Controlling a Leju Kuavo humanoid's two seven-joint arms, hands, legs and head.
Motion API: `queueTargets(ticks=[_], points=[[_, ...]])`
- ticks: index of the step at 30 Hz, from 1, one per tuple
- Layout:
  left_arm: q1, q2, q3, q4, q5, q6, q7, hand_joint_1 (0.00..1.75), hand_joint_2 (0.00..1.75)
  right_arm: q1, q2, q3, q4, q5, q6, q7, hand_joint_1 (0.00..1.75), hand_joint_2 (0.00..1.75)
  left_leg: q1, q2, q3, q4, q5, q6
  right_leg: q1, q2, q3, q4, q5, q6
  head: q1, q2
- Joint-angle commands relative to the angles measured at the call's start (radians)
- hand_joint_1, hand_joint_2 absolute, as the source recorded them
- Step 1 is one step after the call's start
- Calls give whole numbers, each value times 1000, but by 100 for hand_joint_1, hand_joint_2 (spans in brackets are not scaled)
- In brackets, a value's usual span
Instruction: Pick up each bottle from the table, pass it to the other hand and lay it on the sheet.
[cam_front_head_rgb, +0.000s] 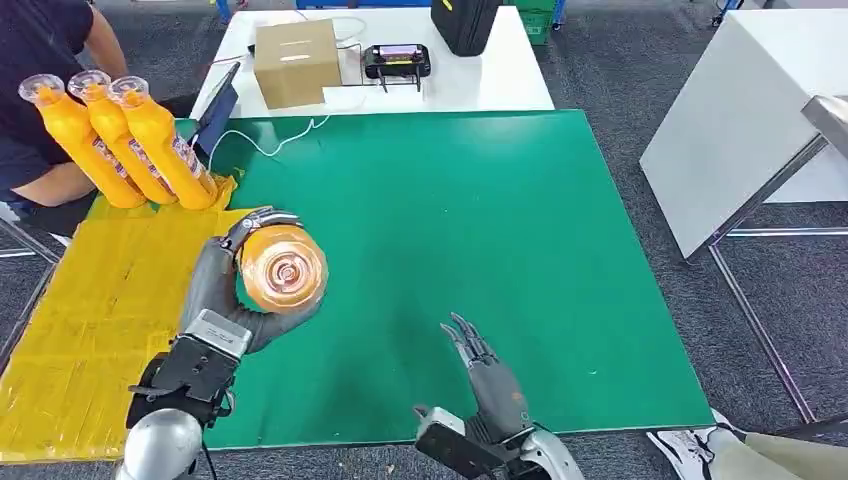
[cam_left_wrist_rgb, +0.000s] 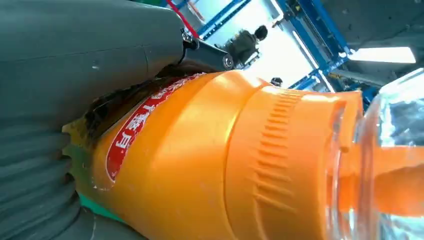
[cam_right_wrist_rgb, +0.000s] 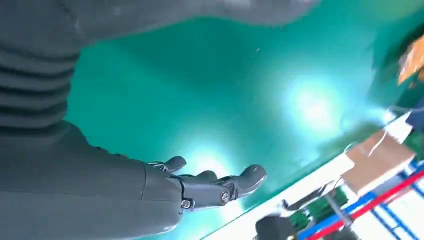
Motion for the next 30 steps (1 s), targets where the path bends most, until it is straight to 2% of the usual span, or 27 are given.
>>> queueTargets(ticks=[1,2,4,6,8,11,14,21,27,30], points=[[-8,77,35,-32,-720,-24,22,175,175,221,-35,-119,-356,23,-64,-86,0,0,0,-4,1,2,-1,0,0,0,2,2,-2,-1,0,0],[-46,180,19,28,-811,10,45,175,175,233,-28,-133,-413,-10,-64,-108,0,0,-1,-4,1,1,0,0,-1,0,1,1,-2,-1,0,0],[-52,247,45,136,-864,-20,54,175,175,252,-4,-183,-506,-36,-59,-148,0,0,-1,-4,3,0,0,-1,-1,1,3,2,-2,-2,0,0],[-45,260,62,233,-902,-15,55,175,175,306,-44,-196,-625,-6,-54,-94,0,0,-1,-3,5,0,0,-1,-2,3,5,2,-2,-2,0,0],[-59,274,66,348,-919,-8,54,175,175,321,-51,-212,-668,-11,-84,-115,0,0,-2,-3,6,-2,1,-1,-2,1,4,1,-2,-1,-1,0],[-51,298,61,411,-938,-26,53,175,175,325,-52,-235,-667,-34,-98,-149,0,0,0,-2,6,-1,1,0,-1,2,5,0,-1,-1,0,0],[-55,304,47,441,-942,-54,54,175,175,319,-46,-255,-655,-47,-88,-168,0,0,0,1,6,-1,1,0,0,5,4,0,0,-1,0,0],[-114,279,14,528,-933,-104,60,175,175,295,-36,-268,-641,-66,-52,-183,0,0,1,-2,7,-1,1,-1,0,4,6,-1,-1,-2,0,0],[-200,243,-4,728,-899,-138,82,175,175,263,-47,-262,-627,-51,-4,-182,0,0,1,-3,8,-1,1,0,0,4,7,-2,0,-1,0,0],[-208,244,-7,750,-897,-125,84,175,175,259,-45,-263,-625,-50,-2,-179,0,0,1,-1,7,-2,1,0,0,4,7,-2,0,-1,0,0]])
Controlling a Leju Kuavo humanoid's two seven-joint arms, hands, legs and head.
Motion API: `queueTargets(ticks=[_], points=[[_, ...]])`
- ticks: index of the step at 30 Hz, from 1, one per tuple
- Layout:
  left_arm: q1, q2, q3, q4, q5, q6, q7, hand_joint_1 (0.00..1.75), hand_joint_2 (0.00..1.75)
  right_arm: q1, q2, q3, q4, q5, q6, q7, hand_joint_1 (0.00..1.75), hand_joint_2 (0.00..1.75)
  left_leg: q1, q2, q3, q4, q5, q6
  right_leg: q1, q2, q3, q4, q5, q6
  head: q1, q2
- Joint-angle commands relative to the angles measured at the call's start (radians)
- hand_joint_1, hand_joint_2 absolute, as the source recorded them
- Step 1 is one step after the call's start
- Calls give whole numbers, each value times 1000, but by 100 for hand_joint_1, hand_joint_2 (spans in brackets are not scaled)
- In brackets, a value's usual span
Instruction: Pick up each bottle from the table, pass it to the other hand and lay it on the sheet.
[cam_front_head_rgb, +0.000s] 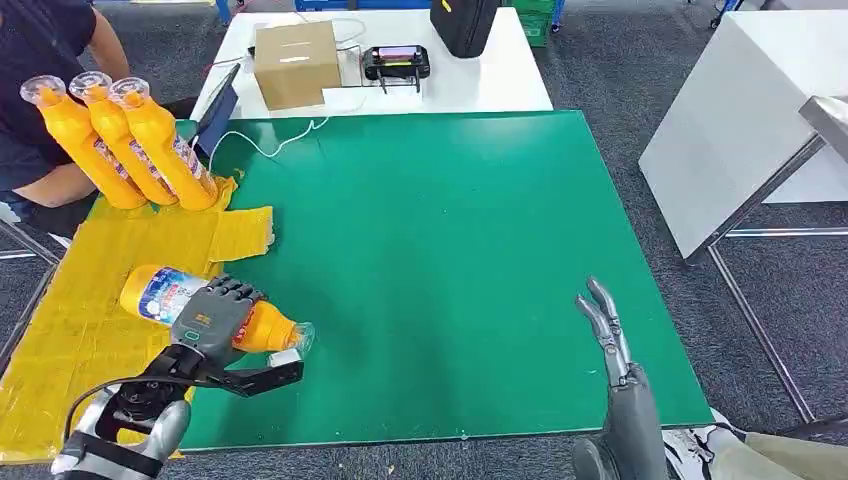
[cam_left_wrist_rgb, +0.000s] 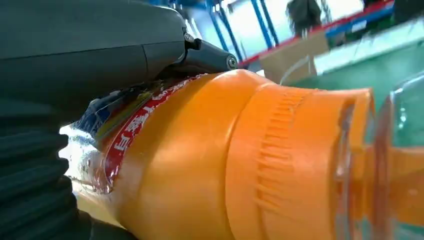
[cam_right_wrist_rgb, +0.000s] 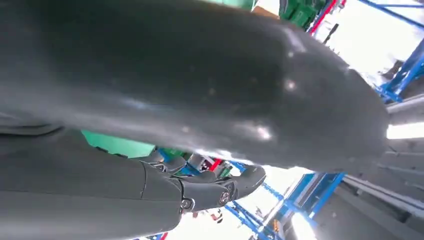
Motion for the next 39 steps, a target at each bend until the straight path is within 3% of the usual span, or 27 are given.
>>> queueTargets(ticks=[1,4,5,6,21,23,25,27,39], points=[[-132,-26,-51,292,19,-2,16,175,175,-35,-11,-19,18,11,26,3,0,0,0,-3,3,-1,0,0,0,1,4,-1,0,-1,0,0],[-150,-28,-32,342,55,-16,12,175,175,-42,-22,-21,24,11,32,7,0,0,1,-3,4,-1,0,0,0,2,5,-1,-1,-1,0,0],[-157,-35,-20,360,72,-9,14,110,175,-46,-24,-26,28,6,36,7,0,0,0,-2,3,-1,0,0,0,2,4,-1,-1,-1,0,0],[-164,-36,-18,381,88,-17,1,0,0,-48,-24,-29,33,1,41,5,0,0,0,-2,2,-1,0,0,0,1,2,-1,0,-1,0,0],[-199,-8,20,485,197,-132,-27,0,0,-71,-24,-27,71,7,66,13,0,0,0,0,6,-1,0,-1,0,4,7,-1,0,-1,0,0],[-154,-37,91,414,329,-113,-89,0,0,-55,-33,-30,68,21,50,14,0,0,1,1,9,-2,-1,-1,0,6,9,-2,0,-1,0,0],[-43,-90,166,193,487,-40,-163,0,0,-15,-45,-28,48,42,10,12,0,0,1,1,10,-2,-1,-1,0,6,11,-2,0,-1,0,0],[-4,-86,153,102,494,-74,-118,0,0,-3,-55,-21,41,48,-4,12,0,0,1,0,11,-1,-2,0,0,6,11,-2,-1,-1,0,0],[-7,-80,154,107,495,-75,-118,0,0,-10,-54,-19,43,48,-2,15,0,0,1,-2,7,0,-1,-1,0,2,8,-1,-1,-1,0,0]])
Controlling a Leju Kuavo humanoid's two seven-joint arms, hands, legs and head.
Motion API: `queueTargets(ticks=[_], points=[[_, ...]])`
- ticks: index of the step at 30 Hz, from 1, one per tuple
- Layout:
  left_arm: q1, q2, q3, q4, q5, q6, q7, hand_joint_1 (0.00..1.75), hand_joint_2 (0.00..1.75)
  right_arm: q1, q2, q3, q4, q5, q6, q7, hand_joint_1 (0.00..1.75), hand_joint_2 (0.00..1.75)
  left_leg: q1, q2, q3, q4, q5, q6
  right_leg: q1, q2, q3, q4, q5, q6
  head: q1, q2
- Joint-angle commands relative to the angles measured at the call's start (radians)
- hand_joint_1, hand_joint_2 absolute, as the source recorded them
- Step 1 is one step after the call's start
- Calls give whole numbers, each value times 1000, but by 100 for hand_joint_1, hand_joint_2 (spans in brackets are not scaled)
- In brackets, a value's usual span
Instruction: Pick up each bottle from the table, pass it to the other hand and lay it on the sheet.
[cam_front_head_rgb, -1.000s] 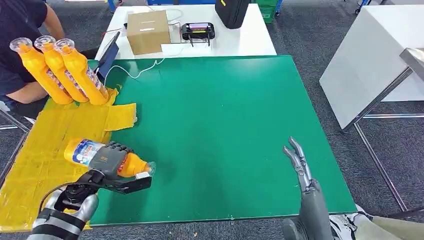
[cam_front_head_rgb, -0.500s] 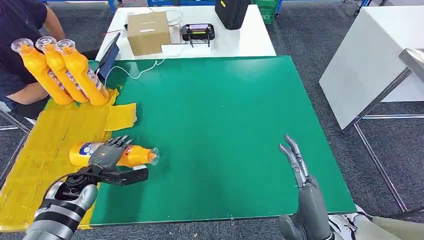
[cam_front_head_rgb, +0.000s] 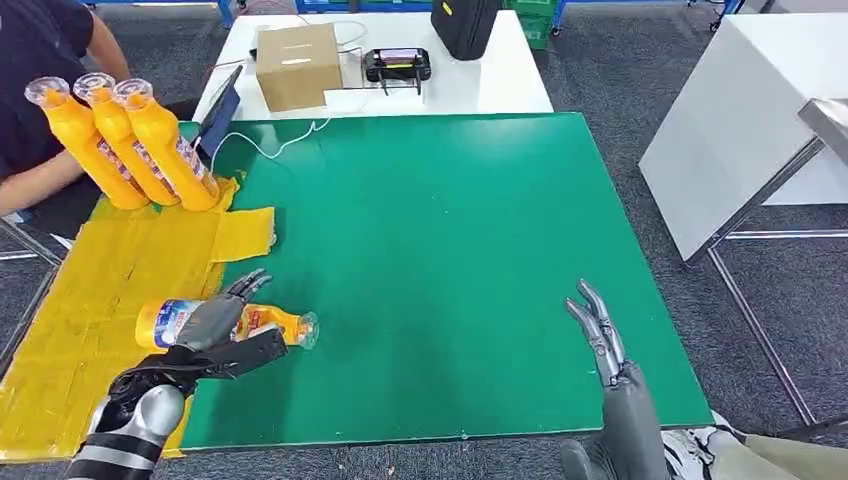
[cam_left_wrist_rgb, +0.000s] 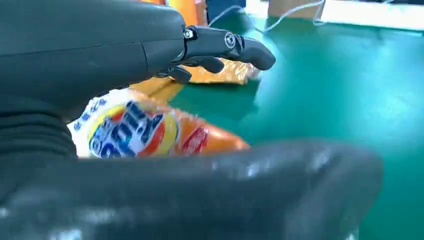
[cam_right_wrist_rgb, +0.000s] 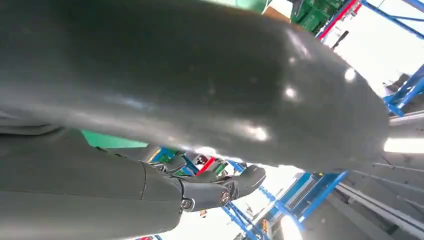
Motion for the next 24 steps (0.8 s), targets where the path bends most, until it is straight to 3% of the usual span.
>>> queueTargets(ticks=[1,3,6,11,12,16,20,24], points=[[-1,-25,28,-9,0,-8,4,0,0,-3,-7,-9,29,-2,-5,4,0,0,1,-1,2,0,-1,-1,1,4,2,-1,0,-1,0,0],[-1,-25,28,-9,0,-8,4,0,0,-3,-7,-9,29,-2,-5,4,0,0,1,-1,1,0,0,-1,1,3,2,-1,0,-1,0,0],[88,-131,136,-199,220,84,-105,0,0,11,25,7,19,26,-37,4,0,0,1,-1,1,0,-1,0,1,3,1,-1,0,-1,0,0],[189,-213,126,-550,632,-121,-105,0,0,-60,117,11,106,22,-104,10,0,0,2,1,1,2,-3,0,1,7,2,0,-1,-1,0,0],[210,-277,94,-604,660,-168,-72,0,0,-80,162,-15,133,-53,-113,-61,0,0,1,0,-1,1,-1,0,1,5,0,-1,0,-1,0,0],[277,-255,-58,-691,632,-128,-112,0,0,-63,203,-64,160,-90,-70,-127,0,0,2,0,3,1,-3,0,1,10,3,-1,-1,-2,0,0],[307,-221,-103,-715,657,-115,-152,0,0,-19,198,-66,133,-111,-82,-182,0,0,1,-3,2,0,-3,-1,1,5,3,-1,-2,-2,0,0],[296,-232,-160,-679,638,-111,-149,0,0,99,122,-46,17,-94,-106,-155,0,0,1,-6,1,0,-2,0,0,1,3,-1,-3,-1,0,0]])
